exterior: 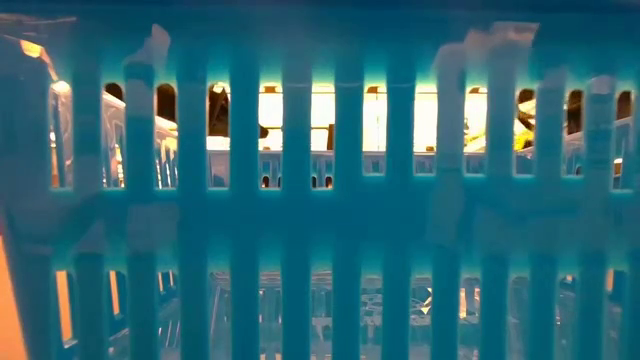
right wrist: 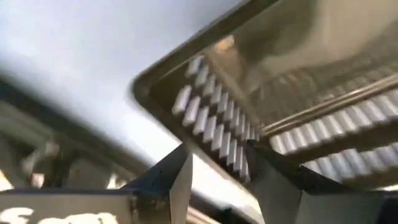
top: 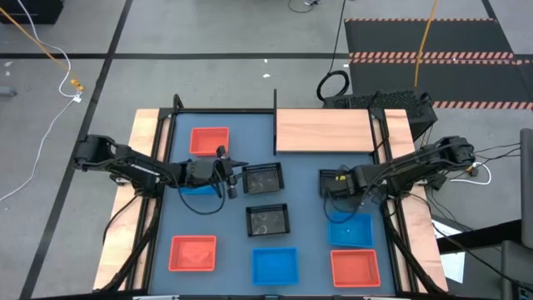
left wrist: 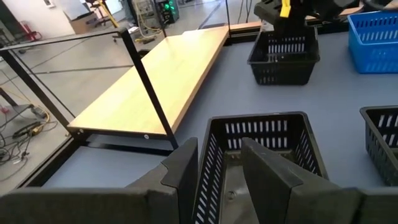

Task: Stack baskets on shelf by color
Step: Put the top right black basket on the shelf

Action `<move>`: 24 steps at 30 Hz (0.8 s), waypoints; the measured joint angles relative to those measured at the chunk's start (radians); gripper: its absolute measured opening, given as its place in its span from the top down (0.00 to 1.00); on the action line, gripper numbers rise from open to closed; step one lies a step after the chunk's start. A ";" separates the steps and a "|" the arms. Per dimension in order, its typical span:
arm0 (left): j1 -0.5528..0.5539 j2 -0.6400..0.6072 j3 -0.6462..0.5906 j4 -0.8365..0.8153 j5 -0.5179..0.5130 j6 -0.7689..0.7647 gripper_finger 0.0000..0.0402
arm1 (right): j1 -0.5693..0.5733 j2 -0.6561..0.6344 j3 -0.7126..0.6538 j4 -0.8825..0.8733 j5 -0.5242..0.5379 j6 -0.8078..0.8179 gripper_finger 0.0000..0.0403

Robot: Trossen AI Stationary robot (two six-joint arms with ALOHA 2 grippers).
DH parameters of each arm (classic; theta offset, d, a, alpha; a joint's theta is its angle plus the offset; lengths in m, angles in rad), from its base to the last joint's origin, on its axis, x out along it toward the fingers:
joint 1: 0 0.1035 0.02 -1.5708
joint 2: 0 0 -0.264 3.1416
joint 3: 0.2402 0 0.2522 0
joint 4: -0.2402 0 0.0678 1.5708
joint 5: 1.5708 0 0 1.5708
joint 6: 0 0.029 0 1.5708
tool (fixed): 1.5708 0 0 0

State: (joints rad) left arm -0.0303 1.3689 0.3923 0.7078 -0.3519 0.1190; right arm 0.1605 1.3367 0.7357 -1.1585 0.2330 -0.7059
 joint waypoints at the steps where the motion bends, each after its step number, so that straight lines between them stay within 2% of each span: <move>1: 0.000 0.000 0.000 0.000 0.000 -0.001 0.68 | 0.000 -0.002 0.002 0.033 -0.002 0.018 0.66; 6: 0.000 0.000 0.000 0.001 0.000 -0.001 0.68 | -0.003 -0.002 0.004 0.102 -0.077 0.075 0.77; 12: 0.000 0.000 0.000 0.001 0.001 -0.003 0.68 | -0.001 -0.001 0.022 0.076 -0.129 0.209 0.98; 15: 0.000 0.000 0.000 0.001 0.001 -0.005 0.68 | -0.002 -0.001 0.084 0.060 -0.184 0.320 0.98; 20: 0.000 0.000 0.000 0.002 0.002 -0.017 0.68 | -0.002 -0.001 0.259 0.002 -0.190 0.505 0.99; 24: 0.000 0.000 0.000 0.004 0.002 -0.023 0.68 | -0.002 -0.001 0.411 -0.096 -0.175 0.563 0.99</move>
State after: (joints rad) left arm -0.0303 1.3689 0.3923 0.7118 -0.3504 0.0955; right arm 0.1589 1.3354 1.1462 -1.2547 0.0580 -0.1427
